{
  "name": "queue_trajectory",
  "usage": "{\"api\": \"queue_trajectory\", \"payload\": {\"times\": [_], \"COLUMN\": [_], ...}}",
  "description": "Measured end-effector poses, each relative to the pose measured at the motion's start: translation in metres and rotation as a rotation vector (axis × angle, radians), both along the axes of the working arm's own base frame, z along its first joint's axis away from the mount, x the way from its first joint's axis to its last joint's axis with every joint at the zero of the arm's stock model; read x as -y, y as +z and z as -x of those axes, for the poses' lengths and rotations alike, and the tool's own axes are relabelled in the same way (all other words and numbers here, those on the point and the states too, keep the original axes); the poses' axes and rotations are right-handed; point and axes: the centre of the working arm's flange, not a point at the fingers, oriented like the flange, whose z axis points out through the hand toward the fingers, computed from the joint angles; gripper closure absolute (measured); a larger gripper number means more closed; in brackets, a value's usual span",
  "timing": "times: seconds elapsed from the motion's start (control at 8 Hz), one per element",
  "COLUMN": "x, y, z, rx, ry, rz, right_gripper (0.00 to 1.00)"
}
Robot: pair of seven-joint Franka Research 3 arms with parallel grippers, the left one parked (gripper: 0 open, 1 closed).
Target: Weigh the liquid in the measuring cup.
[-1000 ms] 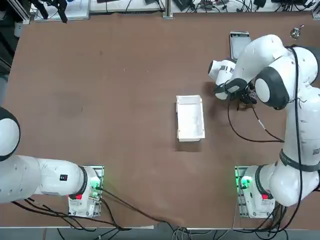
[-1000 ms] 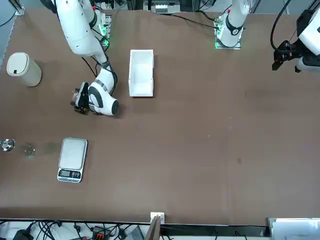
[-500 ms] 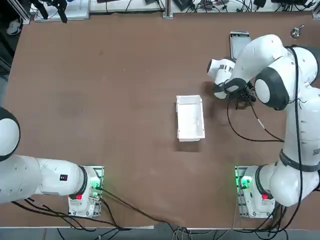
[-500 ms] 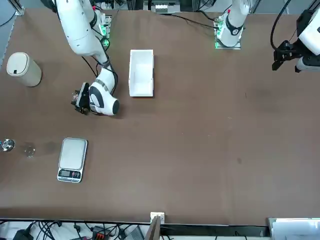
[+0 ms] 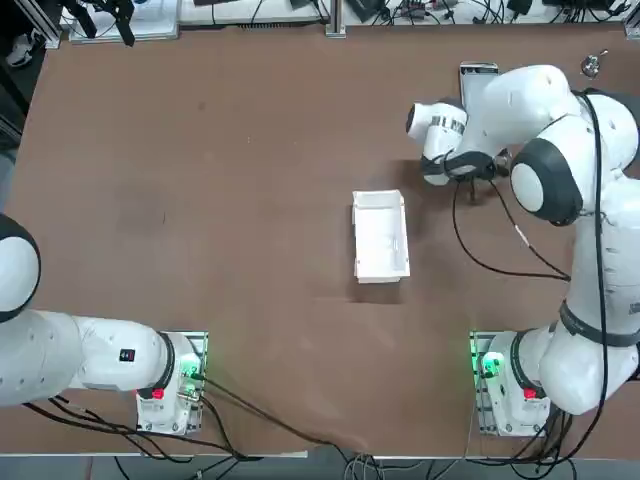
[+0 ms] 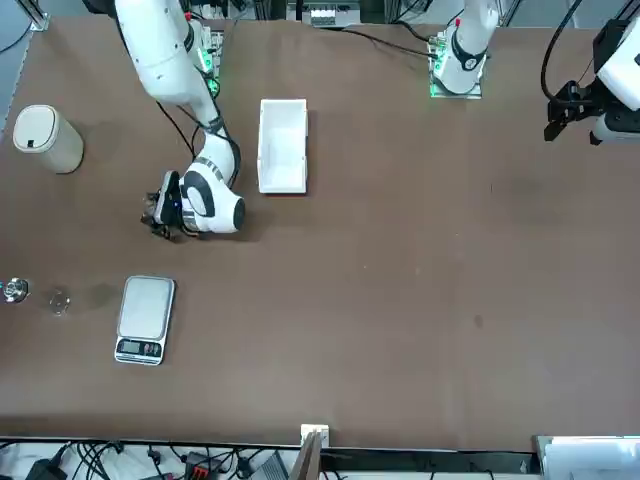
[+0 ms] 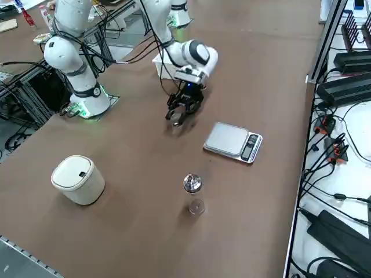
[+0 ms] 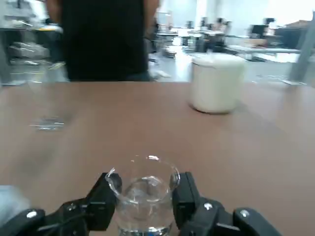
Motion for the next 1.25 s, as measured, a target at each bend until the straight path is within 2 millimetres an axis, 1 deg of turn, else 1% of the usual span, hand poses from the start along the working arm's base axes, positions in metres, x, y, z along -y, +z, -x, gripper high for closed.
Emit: {"api": "queue_trajectory", "payload": {"times": [0.25, 0.38, 0.5, 0.62, 0.88, 1.12, 1.25], "x": [-0.010, -0.009, -0.008, -0.004, 0.005, 0.008, 0.008], "y": [0.044, 0.056, 0.060, 0.058, 0.043, 0.014, 0.001], "z": [-0.046, -0.068, -0.086, -0.101, -0.123, -0.139, -0.142], "rx": [0.008, 0.000, -0.021, -0.046, -0.072, -0.079, -0.087], "ry": [0.143, 0.216, 0.290, 0.362, 0.460, 0.496, 0.504], "rz": [0.017, 0.015, 0.004, -0.001, -0.007, -0.014, -0.018], "right_gripper": [0.38, 0.38, 0.38, 0.38, 0.38, 0.38, 0.38]}}
